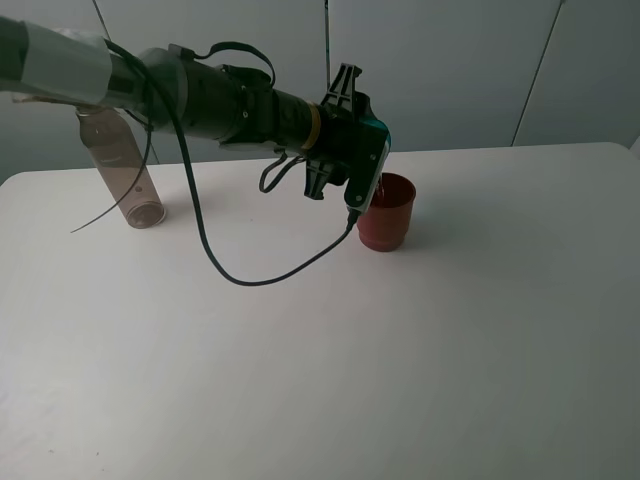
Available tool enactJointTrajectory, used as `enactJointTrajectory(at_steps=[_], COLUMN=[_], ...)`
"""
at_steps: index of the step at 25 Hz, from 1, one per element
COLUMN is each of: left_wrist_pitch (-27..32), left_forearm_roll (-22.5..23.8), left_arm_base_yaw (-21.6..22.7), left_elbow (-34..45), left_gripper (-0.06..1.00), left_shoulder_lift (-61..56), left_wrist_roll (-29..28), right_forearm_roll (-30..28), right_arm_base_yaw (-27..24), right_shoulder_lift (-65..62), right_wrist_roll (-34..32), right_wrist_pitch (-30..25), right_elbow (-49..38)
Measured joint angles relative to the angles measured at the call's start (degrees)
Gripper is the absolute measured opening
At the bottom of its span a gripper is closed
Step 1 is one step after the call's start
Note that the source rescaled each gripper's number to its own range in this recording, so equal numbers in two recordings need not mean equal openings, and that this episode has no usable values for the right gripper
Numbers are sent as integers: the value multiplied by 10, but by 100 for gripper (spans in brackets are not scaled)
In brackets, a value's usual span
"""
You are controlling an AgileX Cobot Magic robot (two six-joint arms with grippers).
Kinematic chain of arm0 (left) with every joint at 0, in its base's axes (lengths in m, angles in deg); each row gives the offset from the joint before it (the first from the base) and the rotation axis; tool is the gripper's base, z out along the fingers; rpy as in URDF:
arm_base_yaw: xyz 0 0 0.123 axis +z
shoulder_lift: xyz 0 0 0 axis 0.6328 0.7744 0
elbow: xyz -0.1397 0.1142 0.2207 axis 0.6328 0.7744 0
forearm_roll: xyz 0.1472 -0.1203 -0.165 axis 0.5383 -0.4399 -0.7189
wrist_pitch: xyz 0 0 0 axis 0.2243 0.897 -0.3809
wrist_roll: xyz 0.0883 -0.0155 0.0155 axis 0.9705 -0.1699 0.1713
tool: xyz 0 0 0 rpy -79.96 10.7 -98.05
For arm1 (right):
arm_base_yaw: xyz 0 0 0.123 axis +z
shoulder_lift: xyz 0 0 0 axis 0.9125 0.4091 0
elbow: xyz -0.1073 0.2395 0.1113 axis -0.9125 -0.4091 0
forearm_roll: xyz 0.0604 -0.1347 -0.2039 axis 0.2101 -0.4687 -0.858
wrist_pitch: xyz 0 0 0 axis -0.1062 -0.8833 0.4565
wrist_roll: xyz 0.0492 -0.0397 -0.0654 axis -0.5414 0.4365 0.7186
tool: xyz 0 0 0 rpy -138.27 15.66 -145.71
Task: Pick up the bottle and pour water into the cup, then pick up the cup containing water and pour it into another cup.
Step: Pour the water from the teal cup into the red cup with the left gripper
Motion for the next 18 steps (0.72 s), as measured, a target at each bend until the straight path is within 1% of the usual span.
enactJointTrajectory(at_steps=[7,12,18], left_wrist_pitch=[2,3,7], left_forearm_roll=[0,0,0], left_arm_base_yaw=[0,0,0], left_elbow=[0,0,0], left_gripper=[11,11,11], left_shoulder_lift=[0,0,0], left_wrist_roll=[26,30,54], right_forearm_roll=[0,0,0], right_arm_base_yaw=[0,0,0], right_shoulder_lift=[0,0,0], right_wrist_roll=[-1,-1,0], right_wrist_pitch=[0,0,0], right_elbow=[0,0,0])
